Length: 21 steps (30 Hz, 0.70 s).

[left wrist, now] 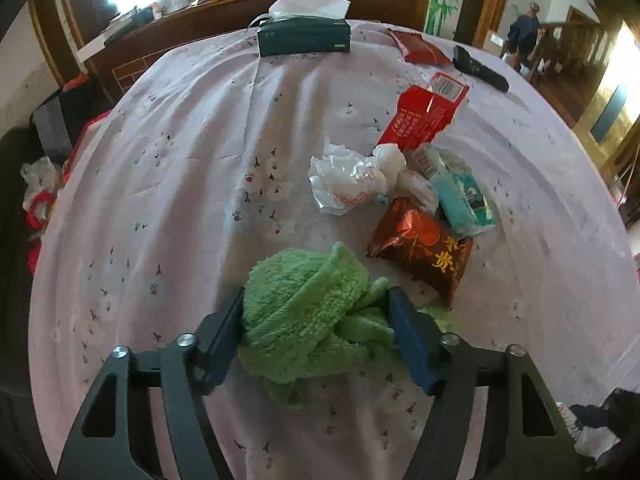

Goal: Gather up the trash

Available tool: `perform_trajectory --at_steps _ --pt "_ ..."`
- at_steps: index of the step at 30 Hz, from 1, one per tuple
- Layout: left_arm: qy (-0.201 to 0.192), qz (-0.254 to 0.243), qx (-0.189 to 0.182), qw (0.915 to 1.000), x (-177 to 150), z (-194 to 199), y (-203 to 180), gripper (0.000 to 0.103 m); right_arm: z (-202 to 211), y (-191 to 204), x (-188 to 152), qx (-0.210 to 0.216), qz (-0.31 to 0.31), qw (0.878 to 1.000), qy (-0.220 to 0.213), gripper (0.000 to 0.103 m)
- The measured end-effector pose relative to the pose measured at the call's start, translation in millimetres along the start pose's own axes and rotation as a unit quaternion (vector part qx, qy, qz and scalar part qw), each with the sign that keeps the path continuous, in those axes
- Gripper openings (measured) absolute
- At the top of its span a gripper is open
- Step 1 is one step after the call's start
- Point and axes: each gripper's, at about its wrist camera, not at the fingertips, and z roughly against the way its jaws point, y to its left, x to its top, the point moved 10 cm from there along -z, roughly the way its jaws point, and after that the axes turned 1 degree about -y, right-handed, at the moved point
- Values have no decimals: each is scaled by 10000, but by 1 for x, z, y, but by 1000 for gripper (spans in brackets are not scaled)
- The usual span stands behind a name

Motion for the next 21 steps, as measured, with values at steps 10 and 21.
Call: perform_trajectory --at_steps 10,21 --pt "-318 61 -262 9991 -9 49 -14 32 11 -2 -7 -185 -120 9997 -86 39" --pt "-496 -241 -1008 9934 -56 108 -90 32 61 -24 -29 -192 -752 9958 -481 6"
